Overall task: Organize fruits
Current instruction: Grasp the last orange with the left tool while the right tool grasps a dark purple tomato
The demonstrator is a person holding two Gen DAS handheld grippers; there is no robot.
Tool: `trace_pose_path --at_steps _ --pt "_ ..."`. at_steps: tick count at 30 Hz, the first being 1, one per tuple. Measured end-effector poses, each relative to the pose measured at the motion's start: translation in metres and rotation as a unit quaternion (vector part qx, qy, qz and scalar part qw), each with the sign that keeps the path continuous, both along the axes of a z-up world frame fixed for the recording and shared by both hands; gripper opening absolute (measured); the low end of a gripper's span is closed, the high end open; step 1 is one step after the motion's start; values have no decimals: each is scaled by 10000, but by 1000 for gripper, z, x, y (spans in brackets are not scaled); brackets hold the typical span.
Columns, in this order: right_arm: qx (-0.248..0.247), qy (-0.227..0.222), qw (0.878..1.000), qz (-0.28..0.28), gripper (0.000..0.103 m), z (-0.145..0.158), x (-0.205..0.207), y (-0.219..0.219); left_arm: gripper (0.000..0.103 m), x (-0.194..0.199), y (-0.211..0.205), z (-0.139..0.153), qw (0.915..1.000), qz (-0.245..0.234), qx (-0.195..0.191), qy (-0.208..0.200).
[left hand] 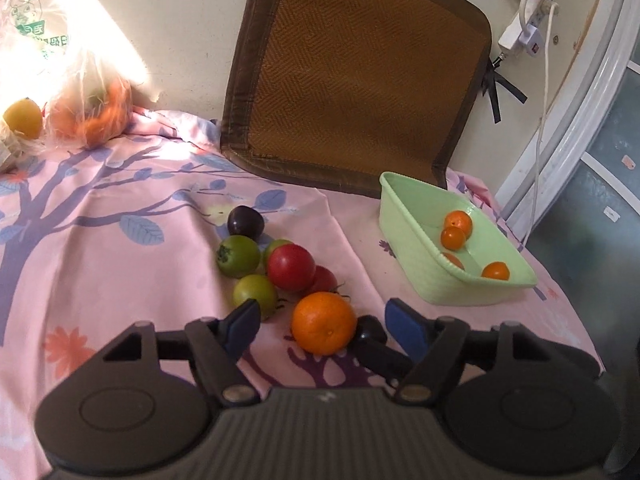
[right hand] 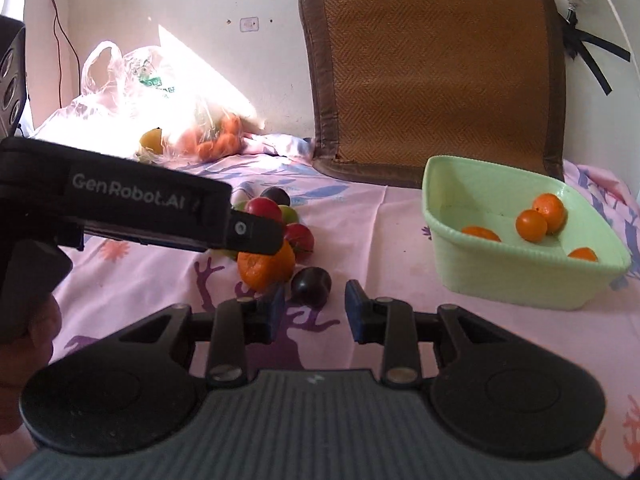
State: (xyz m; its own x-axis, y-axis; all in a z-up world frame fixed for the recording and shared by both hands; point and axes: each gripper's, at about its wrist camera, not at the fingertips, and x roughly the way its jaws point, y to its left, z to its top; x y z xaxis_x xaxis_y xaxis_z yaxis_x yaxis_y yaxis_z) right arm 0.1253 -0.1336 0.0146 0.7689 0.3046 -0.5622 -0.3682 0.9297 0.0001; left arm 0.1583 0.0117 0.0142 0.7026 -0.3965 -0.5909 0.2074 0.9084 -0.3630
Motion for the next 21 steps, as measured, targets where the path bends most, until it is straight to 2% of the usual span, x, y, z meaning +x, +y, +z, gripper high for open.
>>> trace_pose_path --at_steps 2,4,5,6,9,15,21 --pt "-108 93 9998 106 36 -3 9 3 68 0 -5 0 9999 41 98 -92" --pt "-74 170 9996 203 35 -7 14 5 48 -1 -9 0 9998 71 176 -103" --pt "-69 169 9996 236 28 -7 13 6 40 -2 -10 -1 9996 109 256 -92" --pt "-50 172 9995 250 26 -6 10 5 36 -4 -9 -2 9995 118 280 -90" --pt "94 83 9998 153 26 -1 -7 -3 36 -15 -2 -2 9999 36 92 -59" --pt "11 -222 9994 -280 26 -4 -56 -32 36 -47 -7 -8 9997 -146 177 -101" --pt "277 -182 9970 -694 26 -8 -80 -59 39 -49 -27 -13 9975 -177 638 -246"
